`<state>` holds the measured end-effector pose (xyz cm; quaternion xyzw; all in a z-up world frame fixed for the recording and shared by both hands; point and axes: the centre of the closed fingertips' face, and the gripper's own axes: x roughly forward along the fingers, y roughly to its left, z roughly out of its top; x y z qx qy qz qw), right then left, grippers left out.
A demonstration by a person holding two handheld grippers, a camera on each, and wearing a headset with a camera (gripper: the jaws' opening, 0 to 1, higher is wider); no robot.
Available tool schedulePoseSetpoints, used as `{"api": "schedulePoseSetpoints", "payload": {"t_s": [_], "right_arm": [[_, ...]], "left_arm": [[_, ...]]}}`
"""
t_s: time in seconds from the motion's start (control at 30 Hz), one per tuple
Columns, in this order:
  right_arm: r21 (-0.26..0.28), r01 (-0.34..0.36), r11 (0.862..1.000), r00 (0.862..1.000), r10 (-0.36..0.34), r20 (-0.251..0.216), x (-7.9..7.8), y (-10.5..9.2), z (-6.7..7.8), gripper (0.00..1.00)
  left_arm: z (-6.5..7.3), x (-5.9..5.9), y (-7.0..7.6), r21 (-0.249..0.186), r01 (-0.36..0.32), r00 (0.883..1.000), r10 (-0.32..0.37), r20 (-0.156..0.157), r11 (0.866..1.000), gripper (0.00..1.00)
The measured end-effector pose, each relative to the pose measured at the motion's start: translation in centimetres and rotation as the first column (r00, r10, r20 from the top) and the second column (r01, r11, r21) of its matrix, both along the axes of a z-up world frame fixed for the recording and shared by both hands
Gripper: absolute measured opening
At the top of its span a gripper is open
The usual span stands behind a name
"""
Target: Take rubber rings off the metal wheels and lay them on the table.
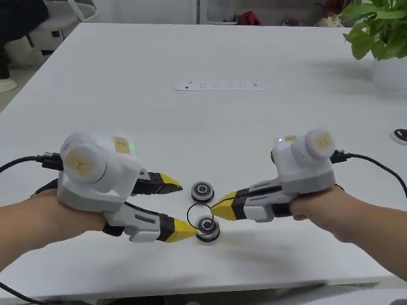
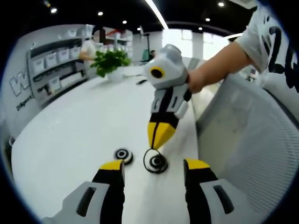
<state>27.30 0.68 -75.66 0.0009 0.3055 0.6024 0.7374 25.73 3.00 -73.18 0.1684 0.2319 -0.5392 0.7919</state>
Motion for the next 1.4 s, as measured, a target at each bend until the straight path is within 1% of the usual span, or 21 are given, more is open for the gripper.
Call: {"api": "schedulePoseSetpoints", "payload": {"t_s": [0.17,0.3,0.4,0.5,0.73,0.87,1.07,1.4], "right_arm": [[0.007,-0.011,1.0,1.0,0.011,0.009,0.2,0.7,0.6,0.0],[0.011,-0.019,1.0,1.0,0.019,0.012,0.2,1.2,0.7,0.0],[0.013,-0.03,0.999,1.0,0.03,0.009,0.1,1.8,0.8,0.0],[0.003,-0.037,0.999,0.999,0.037,0.011,0.2,2.1,0.6,0.0],[-0.003,-0.043,0.999,0.999,0.043,0.01,0.5,3.3,0.4,0.0],[-0.014,-0.058,0.998,0.998,0.058,0.013,0.3,3.9,0.2,0.0],[-0.028,-0.077,0.997,0.997,0.077,0.017,0.0,4.7,-0.2,0.0],[-0.067,-0.093,0.993,0.995,0.095,0.025,-0.1,6.1,-1.6,0.0]], "left_arm": [[0.7,0.1,0.8,-0.01,-0.018,1.0,0.018,0.008,1.0,0.56],[0.7,0.0,1.6,-0.007,-0.031,0.999,0.031,0.009,1.0,0.58],[0.5,-0.1,2.4,0.001,-0.047,0.999,0.047,0.007,0.999,0.6],[0.5,0.0,3.0,0.001,-0.061,0.998,0.061,0.009,0.998,0.65],[0.6,0.2,4.0,0.0,-0.092,0.996,0.092,0.013,0.996,0.65],[0.5,0.2,4.4,-0.003,-0.11,0.994,0.11,0.011,0.994,0.66],[0.3,-0.1,4.9,-0.001,-0.118,0.993,0.118,0.003,0.993,0.67],[0.0,-0.2,5.6,0.0,-0.133,0.991,0.133,-0.003,0.991,0.67]]}}
